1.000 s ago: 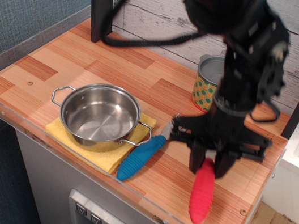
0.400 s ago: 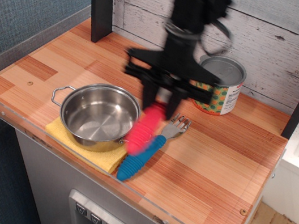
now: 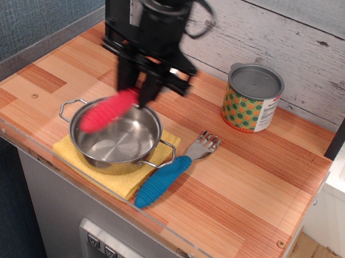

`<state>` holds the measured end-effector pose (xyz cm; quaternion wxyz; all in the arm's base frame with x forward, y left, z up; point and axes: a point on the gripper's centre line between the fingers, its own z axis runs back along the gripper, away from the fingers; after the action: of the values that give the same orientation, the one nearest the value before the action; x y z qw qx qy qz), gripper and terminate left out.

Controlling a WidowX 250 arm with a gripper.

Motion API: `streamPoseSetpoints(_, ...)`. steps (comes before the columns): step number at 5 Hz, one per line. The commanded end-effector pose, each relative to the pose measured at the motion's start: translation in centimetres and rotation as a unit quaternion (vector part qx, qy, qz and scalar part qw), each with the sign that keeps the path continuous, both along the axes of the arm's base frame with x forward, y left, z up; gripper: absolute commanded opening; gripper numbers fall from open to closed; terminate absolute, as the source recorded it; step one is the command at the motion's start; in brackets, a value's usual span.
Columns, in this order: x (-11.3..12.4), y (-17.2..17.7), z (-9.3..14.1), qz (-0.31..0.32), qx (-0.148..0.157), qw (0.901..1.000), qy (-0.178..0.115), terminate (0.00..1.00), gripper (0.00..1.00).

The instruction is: Pick up the red spoon and place it to left of the pot

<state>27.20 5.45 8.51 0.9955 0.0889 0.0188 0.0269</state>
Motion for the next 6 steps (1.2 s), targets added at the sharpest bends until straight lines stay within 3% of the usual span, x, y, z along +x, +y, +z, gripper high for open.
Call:
streamPoseSetpoints(1,0.6,5.5,1.6,0.006,0.034,0.999,-0.029,0.0,0.0)
streamPoseSetpoints(4,1.9,10.4,-0.4,-0.048,0.078,0.9952,-0.034,0.0,0.0)
streamPoseSetpoints(6,2.4,11.4,-2.9,-0.033,0.077,0.9957,-0.039,0.0,0.0)
